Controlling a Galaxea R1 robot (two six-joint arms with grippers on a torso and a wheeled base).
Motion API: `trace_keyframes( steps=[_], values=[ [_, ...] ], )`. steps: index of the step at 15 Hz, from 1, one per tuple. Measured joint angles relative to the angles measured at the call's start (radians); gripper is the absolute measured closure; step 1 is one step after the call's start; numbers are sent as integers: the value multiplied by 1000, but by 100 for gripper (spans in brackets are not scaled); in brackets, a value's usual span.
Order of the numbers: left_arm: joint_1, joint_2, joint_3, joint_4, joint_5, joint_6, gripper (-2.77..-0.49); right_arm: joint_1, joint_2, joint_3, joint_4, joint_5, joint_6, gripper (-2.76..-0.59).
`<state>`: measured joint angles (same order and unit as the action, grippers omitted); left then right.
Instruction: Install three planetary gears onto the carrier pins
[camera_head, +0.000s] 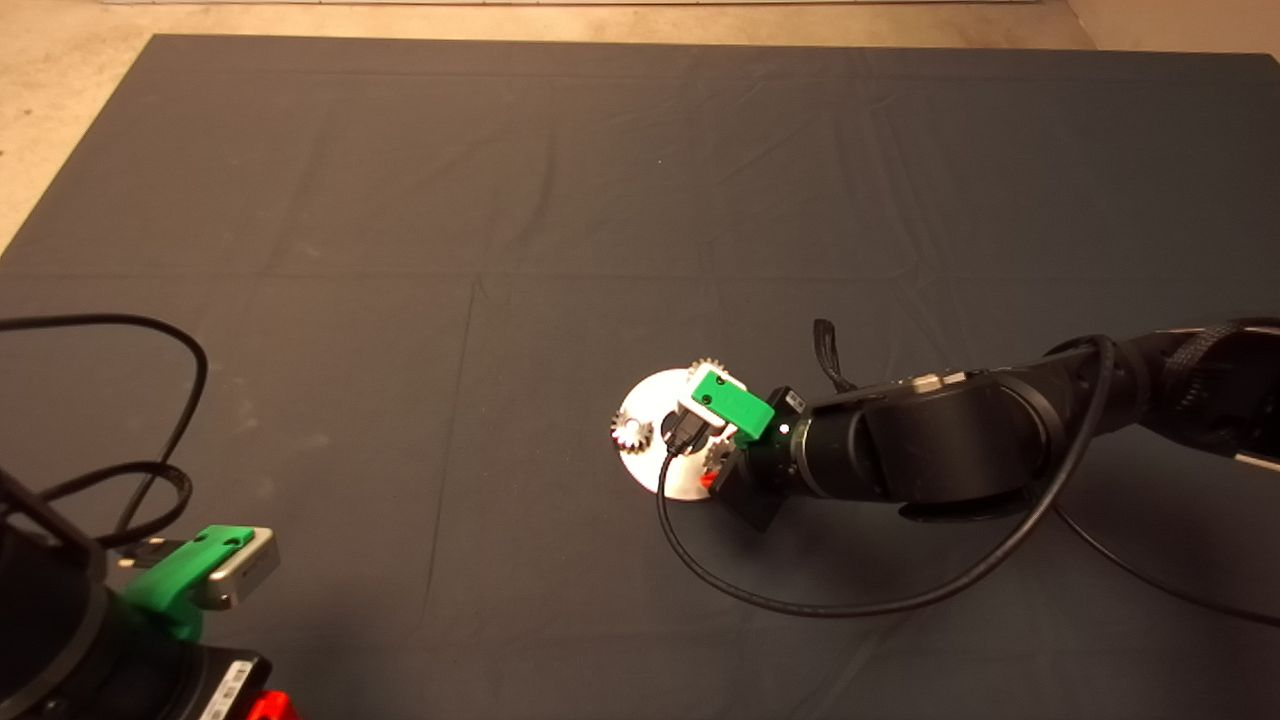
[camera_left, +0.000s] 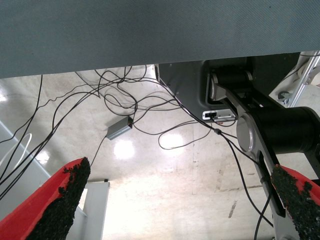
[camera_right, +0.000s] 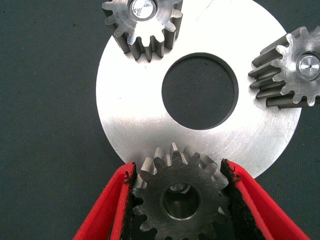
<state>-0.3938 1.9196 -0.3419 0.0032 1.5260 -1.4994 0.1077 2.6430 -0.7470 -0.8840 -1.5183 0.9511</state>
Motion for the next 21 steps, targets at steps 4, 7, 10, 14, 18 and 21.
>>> trace_keyframes(
  steps=[4,7,10,14,18,21],
  values=[
    [0,0,0,0,0,0,-262,0,1,2,0,0,0,-109],
    [0,0,0,0,0,0,-262,0,3,2,0,0,0,-110],
    [0,0,0,0,0,0,-262,0,3,2,0,0,0,-110],
    [0,0,0,0,0,-1,-262,-1,6,2,-2,-2,0,-110],
    [0,0,0,0,0,-1,-262,-14,11,2,-11,-14,0,-110],
    [0,0,0,0,0,-1,-262,-16,14,2,-13,-18,-4,-112]
  ],
)
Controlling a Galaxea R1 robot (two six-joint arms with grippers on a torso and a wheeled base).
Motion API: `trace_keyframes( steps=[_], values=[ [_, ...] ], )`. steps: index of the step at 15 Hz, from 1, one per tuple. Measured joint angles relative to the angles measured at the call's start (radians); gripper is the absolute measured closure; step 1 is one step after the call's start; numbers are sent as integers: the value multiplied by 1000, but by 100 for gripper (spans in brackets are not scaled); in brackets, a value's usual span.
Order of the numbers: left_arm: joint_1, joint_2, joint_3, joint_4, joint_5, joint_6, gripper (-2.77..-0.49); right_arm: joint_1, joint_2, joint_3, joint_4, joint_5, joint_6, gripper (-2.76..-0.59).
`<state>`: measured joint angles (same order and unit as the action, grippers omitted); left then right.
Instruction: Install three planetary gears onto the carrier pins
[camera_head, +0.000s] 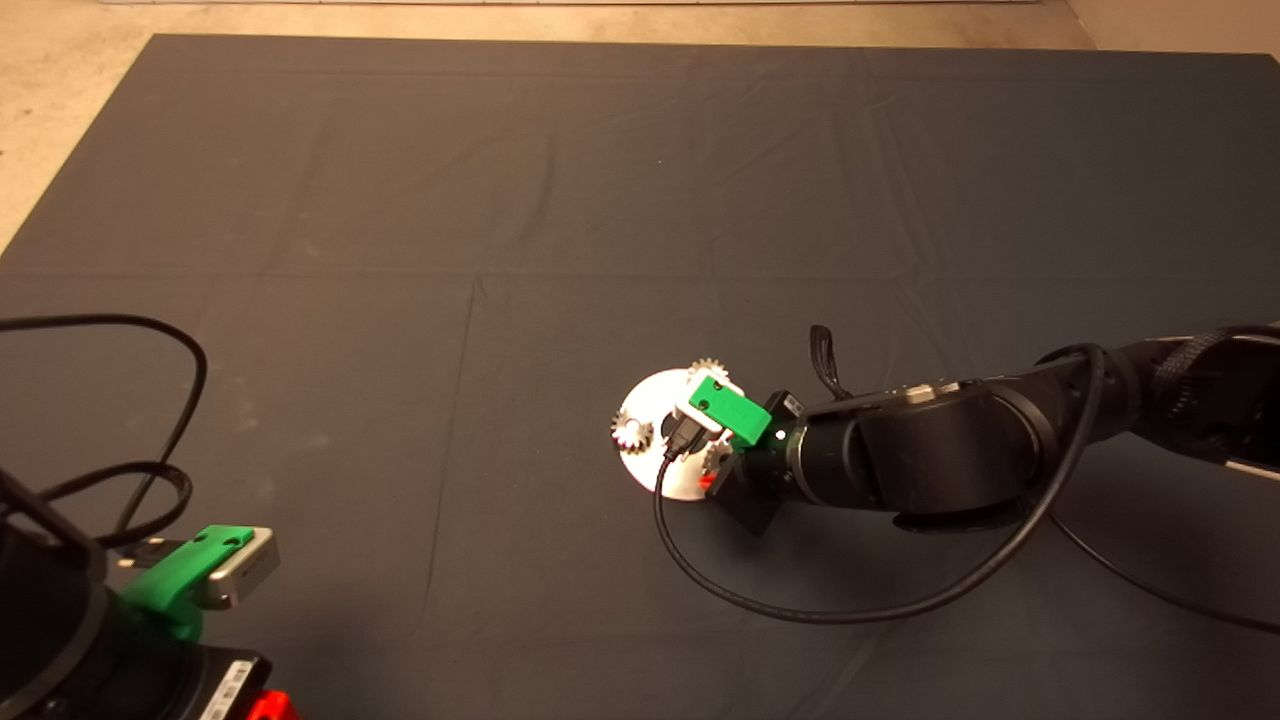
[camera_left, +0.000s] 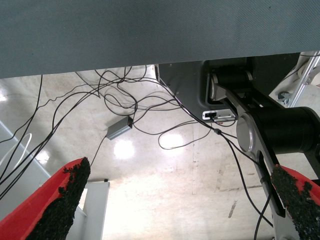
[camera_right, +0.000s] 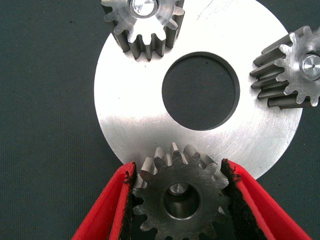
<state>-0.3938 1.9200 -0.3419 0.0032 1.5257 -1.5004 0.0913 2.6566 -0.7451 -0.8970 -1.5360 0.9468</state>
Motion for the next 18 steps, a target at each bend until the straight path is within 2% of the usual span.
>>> trace_keyframes(
  steps=[6,14,16,18],
  values=[
    [0,0,0,0,0,-3,-262,0,0,0,0,-2,0,-119],
    [0,0,0,0,0,-3,-262,0,0,0,2,2,0,-157],
    [0,0,0,0,0,-3,-262,0,0,0,2,2,0,-160],
    [0,0,0,0,0,-3,-262,0,-6,20,2,2,1,-174]
  ],
)
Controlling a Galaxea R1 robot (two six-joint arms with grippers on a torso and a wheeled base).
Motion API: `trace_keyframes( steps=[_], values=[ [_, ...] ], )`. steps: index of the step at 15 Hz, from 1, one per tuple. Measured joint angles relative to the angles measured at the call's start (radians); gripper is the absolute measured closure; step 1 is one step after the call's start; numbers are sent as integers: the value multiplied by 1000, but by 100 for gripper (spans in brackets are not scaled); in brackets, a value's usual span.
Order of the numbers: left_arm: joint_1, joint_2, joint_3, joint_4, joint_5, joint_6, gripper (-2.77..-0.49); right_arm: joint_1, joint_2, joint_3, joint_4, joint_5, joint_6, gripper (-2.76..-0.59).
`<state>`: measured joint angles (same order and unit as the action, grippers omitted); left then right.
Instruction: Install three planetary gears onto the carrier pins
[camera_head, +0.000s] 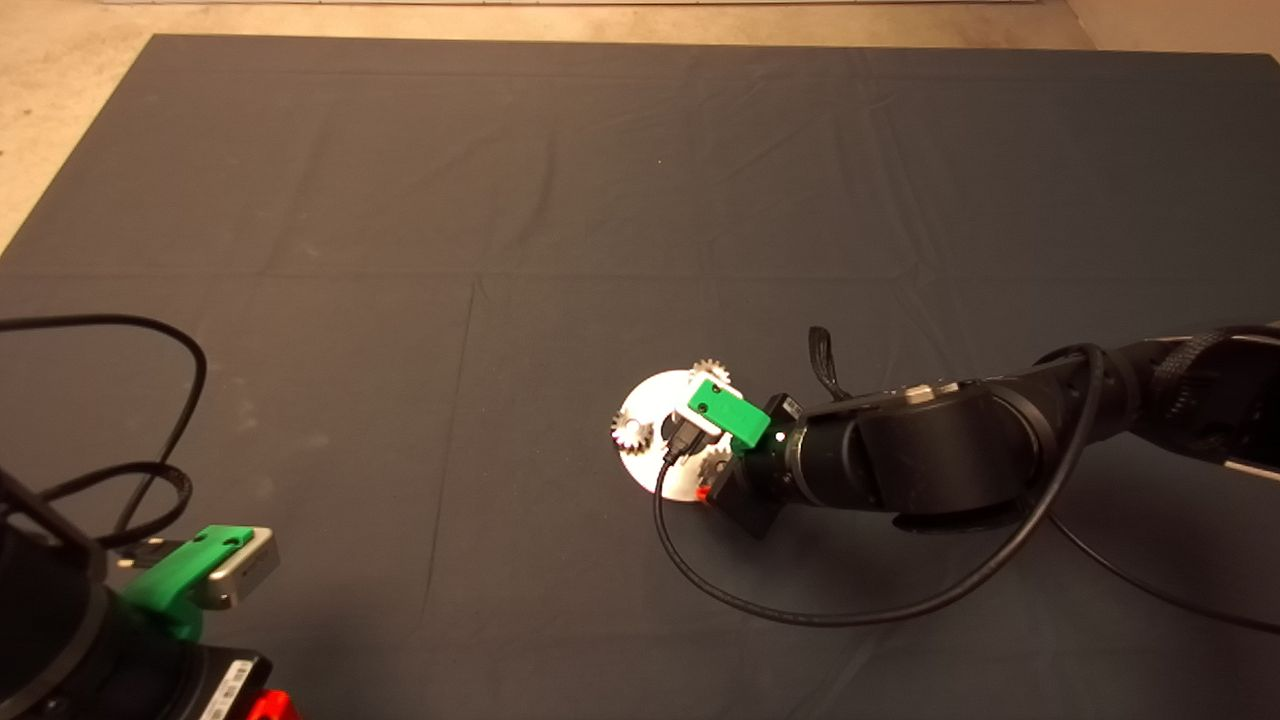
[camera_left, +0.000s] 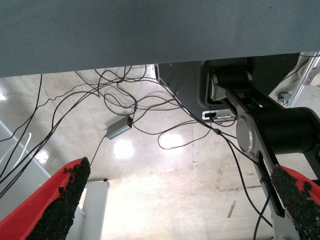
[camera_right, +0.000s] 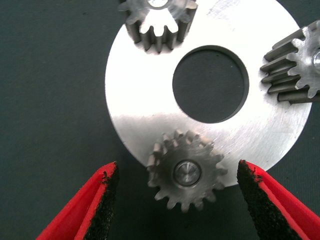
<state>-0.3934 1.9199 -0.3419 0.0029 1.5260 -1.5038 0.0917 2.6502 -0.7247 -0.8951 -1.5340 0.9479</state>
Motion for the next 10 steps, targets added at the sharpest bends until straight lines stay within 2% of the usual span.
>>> trace_keyframes(
  steps=[2,3,5,6,8,10],
  values=[
    [0,0,0,0,0,0,-262,0,-11,46,1,1,4,-174],
    [0,0,0,0,0,0,-262,0,-19,70,3,2,4,-184],
    [0,0,0,0,0,0,-262,0,-52,110,8,6,17,-187],
    [0,0,0,0,0,0,-262,-1,-84,133,12,8,27,-191],
    [0,0,0,0,0,0,-275,-14,-192,197,40,8,48,-202],
    [0,0,0,1,0,1,-275,-23,-311,249,107,-2,68,-202]
  ],
)
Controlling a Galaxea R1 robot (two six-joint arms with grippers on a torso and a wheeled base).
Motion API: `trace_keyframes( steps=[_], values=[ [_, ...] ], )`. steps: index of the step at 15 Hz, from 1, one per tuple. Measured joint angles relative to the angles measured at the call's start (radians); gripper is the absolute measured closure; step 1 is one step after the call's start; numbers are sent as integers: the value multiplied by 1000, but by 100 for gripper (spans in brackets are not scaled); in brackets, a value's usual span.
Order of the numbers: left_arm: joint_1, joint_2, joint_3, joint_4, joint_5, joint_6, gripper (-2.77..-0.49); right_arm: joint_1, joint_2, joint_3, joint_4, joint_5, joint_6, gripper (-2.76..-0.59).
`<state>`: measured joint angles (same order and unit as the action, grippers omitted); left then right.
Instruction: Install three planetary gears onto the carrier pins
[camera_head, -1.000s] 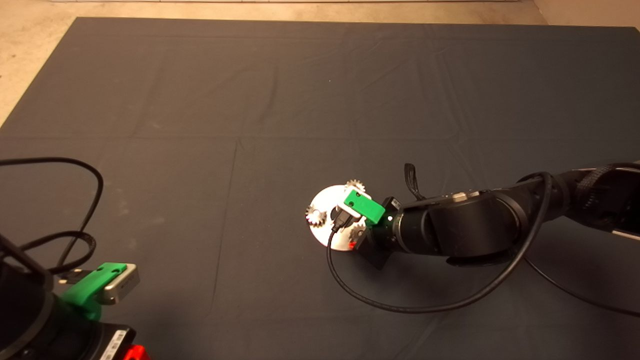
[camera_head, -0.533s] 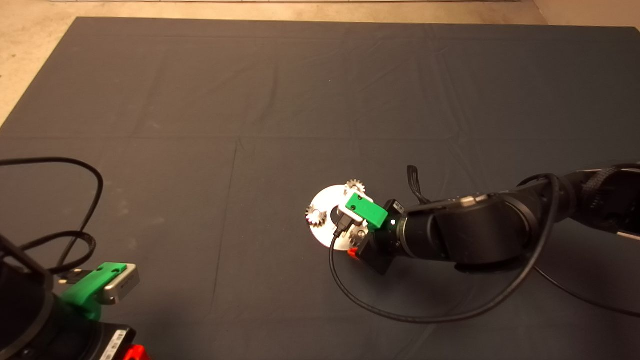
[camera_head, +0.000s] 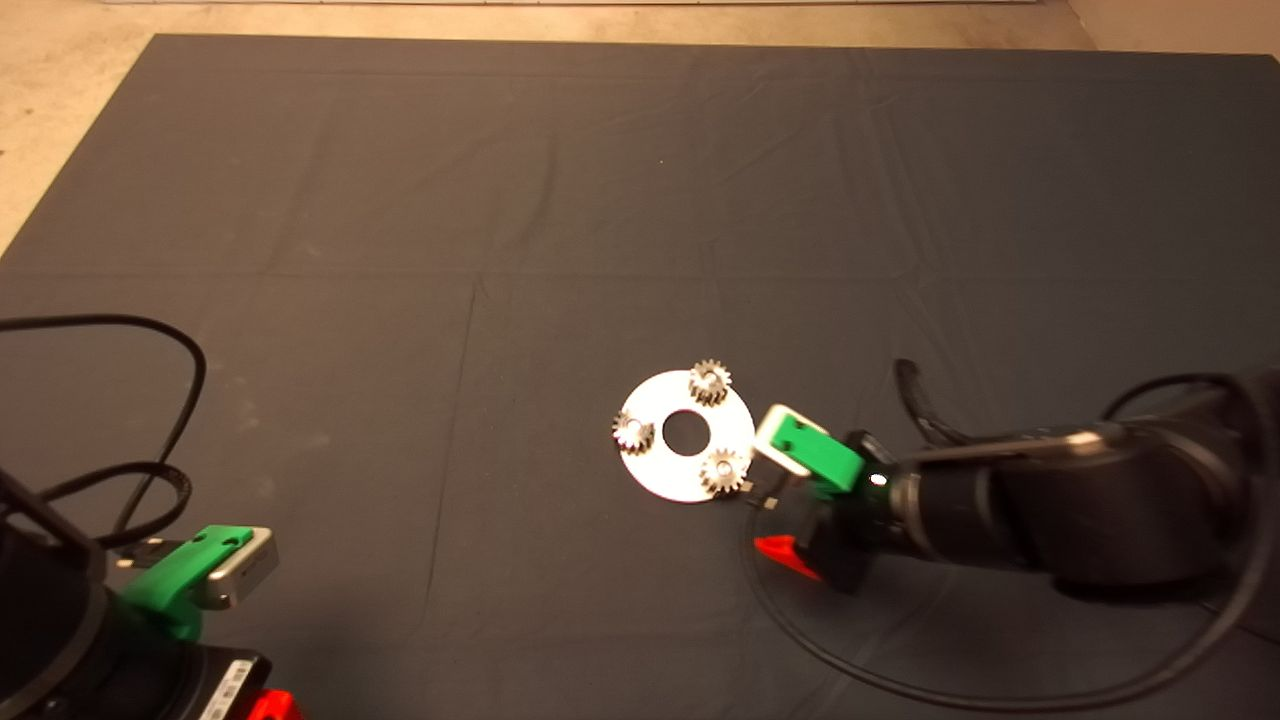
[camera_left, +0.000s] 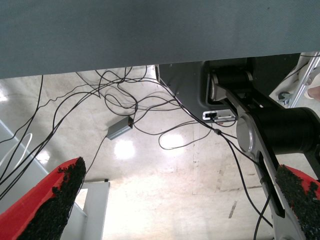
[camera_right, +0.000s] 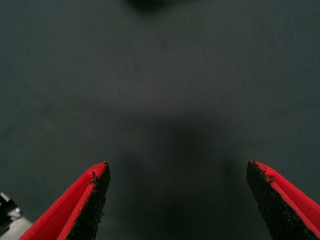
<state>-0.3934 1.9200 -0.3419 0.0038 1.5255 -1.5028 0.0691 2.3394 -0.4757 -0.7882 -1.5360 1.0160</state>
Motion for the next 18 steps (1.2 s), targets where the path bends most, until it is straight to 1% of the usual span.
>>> trace_keyframes(
  steps=[1,2,4,5,6,7,8,9,10,11,12,13,14,15,16,18],
  values=[
    [0,0,0,0,0,1,-275,0,-31,10,44,-6,7,-204],
    [0,0,0,2,0,2,-275,0,-44,14,98,-5,14,-216],
    [0,-9,0,3,1,4,-275,0,-67,26,246,7,62,-219],
    [0,-16,0,4,1,4,-275,0,-86,30,319,6,98,-228],
    [0,-23,0,4,0,5,-275,1,-105,32,376,4,146,-231],
    [0,-29,0,6,0,9,-275,8,-116,35,426,0,197,-231],
    [0,-37,0,6,-1,10,-275,28,-119,37,464,-1,258,-231],
    [0,-46,0,7,-1,12,-275,57,-121,37,492,0,300,-238],
    [0,-53,0,7,1,18,-275,93,-121,37,524,3,319,-247],
    [0,-56,0,7,1,22,-275,135,-123,37,562,4,330,-247],
    [0,-56,0,7,0,26,-275,193,-132,37,609,5,340,-247],
    [0,-55,0,7,-1,29,-275,262,-146,37,651,3,346,-247],
    [0,-56,0,7,-1,34,-275,320,-165,37,677,3,347,-255],
    [0,-56,0,7,0,35,-275,365,-189,38,693,3,351,-259],
    [0,-59,0,7,0,38,-275,384,-208,40,707,3,352,-260],
    [0,-58,0,7,0,39,-275,389,-242,49,749,2,355,-262]
  ],
)
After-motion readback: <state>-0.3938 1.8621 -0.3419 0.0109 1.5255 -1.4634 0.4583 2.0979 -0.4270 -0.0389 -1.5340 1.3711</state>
